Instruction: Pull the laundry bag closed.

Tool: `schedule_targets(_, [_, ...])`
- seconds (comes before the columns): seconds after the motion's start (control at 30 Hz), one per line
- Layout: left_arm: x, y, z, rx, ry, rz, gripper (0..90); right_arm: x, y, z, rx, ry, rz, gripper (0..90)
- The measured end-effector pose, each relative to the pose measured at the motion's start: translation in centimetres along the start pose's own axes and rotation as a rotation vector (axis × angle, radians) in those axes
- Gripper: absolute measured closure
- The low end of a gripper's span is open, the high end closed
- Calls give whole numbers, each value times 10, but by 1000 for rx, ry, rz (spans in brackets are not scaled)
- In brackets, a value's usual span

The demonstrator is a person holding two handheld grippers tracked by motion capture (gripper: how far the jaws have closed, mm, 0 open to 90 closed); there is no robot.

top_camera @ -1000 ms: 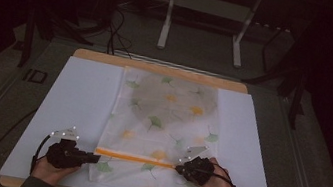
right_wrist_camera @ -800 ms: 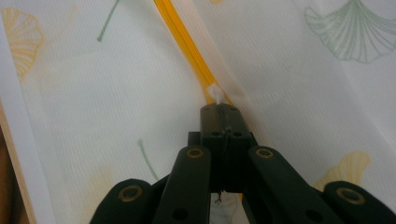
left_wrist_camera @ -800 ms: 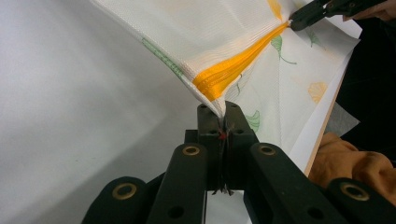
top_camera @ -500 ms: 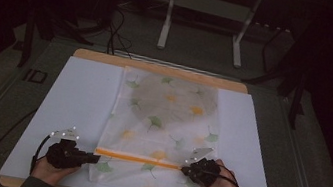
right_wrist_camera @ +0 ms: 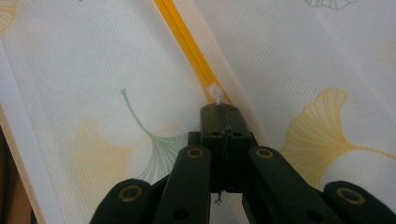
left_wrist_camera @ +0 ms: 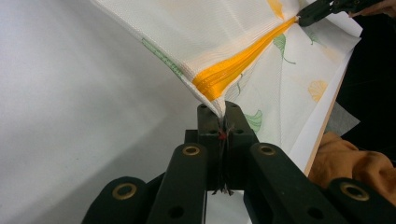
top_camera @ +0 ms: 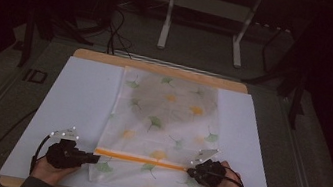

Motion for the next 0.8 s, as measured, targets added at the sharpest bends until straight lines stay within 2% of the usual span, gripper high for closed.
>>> schedule_targets(0.23, [0, 0, 0, -1, -1, -1, 884, -5, 4, 1, -8, 0, -19, 900])
schedule_targets(0.8, [-1, 0, -1, -1, 0, -4, 884, -23, 17, 10, -32, -41, -39, 900])
Point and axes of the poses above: each handheld gripper's, and its own axes: y roughly backward along the jaws, x roughly out of its top, z roughly to its right, the point moved 7 cm from there along -y, roughly forward along the jaws, and after that the axes turned 5 degrees about z, right-handed, at the moved point
